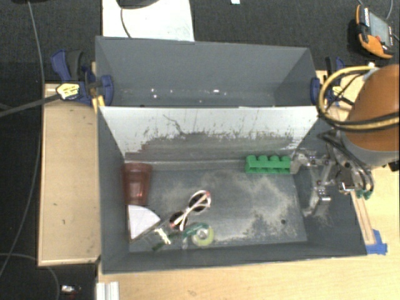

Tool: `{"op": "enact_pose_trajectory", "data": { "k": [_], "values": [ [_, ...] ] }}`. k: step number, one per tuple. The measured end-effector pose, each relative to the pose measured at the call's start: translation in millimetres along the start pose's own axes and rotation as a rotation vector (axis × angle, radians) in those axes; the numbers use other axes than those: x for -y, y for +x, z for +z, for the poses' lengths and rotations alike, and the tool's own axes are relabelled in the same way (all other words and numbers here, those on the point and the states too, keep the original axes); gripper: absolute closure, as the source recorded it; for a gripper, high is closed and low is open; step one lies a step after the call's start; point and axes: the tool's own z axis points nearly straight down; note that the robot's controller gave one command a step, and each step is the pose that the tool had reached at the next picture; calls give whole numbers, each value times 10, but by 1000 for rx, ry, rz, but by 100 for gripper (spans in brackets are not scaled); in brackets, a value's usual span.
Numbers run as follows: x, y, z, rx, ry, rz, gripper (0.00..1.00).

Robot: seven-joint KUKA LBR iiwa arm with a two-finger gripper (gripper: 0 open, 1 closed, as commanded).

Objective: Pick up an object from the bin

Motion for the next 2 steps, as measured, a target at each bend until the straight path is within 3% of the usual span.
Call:
{"op": "enact_pose_trajectory", "data": {
  "k": [1, 2],
  "values": [
    [-3, -15, -44, 8, 2, -5, 0],
    [33, -734, 1273, 14, 1, 45, 0]
  ]
}}
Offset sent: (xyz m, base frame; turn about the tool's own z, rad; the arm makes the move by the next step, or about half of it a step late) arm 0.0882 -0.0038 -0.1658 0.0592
